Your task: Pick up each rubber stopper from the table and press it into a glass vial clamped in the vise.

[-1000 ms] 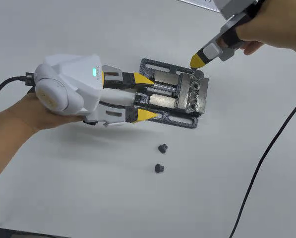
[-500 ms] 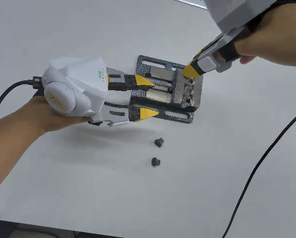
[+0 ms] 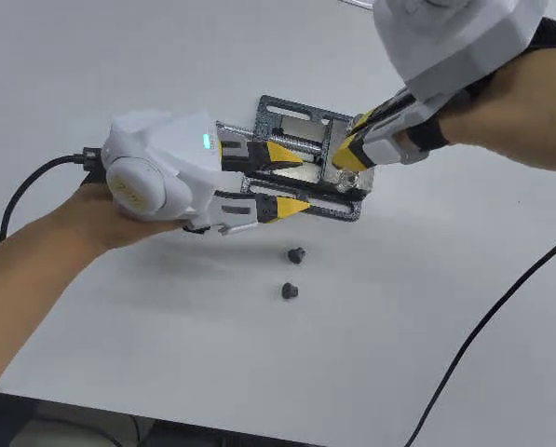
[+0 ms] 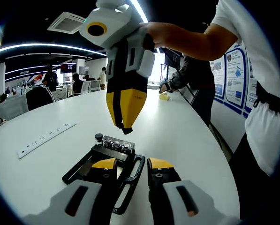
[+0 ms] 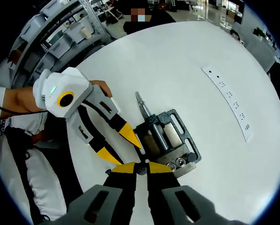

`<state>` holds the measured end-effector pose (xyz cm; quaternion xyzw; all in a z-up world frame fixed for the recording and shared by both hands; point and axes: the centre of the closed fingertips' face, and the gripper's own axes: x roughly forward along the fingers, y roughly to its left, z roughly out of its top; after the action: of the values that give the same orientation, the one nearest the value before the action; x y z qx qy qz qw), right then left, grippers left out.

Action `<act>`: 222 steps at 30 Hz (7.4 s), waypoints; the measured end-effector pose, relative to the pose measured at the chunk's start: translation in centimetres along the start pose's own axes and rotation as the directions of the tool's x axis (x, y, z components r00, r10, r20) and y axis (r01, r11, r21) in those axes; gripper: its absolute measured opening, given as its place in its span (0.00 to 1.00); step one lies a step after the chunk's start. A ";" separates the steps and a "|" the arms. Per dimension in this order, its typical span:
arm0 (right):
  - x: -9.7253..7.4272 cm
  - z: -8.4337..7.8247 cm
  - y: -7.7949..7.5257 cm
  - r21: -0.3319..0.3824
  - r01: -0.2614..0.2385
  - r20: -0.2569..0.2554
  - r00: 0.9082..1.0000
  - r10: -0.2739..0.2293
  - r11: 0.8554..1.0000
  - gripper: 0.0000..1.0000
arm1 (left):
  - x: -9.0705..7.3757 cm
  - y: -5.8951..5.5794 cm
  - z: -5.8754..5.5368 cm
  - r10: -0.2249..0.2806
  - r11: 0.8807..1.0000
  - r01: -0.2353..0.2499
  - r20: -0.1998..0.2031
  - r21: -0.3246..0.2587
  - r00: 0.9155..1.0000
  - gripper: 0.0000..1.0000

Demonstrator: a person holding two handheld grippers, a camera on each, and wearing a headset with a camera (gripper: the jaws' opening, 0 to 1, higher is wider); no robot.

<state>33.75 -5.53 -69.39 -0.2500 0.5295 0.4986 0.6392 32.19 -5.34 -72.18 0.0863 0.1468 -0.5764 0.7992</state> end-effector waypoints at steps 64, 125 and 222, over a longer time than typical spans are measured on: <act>-0.3 0.6 1.4 -0.248 0.133 0.163 0.982 -0.094 0.960 0.10 | 1.0 -0.2 3.4 0.047 0.998 -0.044 0.090 -0.035 0.995 0.02; -3.0 -1.2 4.2 -0.368 -0.123 0.115 0.978 0.176 0.922 0.13 | 0.1 -3.2 5.8 -0.100 0.963 0.057 0.153 0.262 0.983 0.02; 0.5 -2.2 -4.9 -0.446 0.067 -0.041 0.995 -0.095 0.893 0.11 | -1.0 -0.4 0.4 -0.044 0.999 0.044 0.046 -0.009 0.998 0.24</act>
<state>37.19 -9.02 -71.54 -0.4260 0.4106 0.5712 0.5689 31.51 -4.68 -71.45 0.0658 0.1330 -0.5948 0.7900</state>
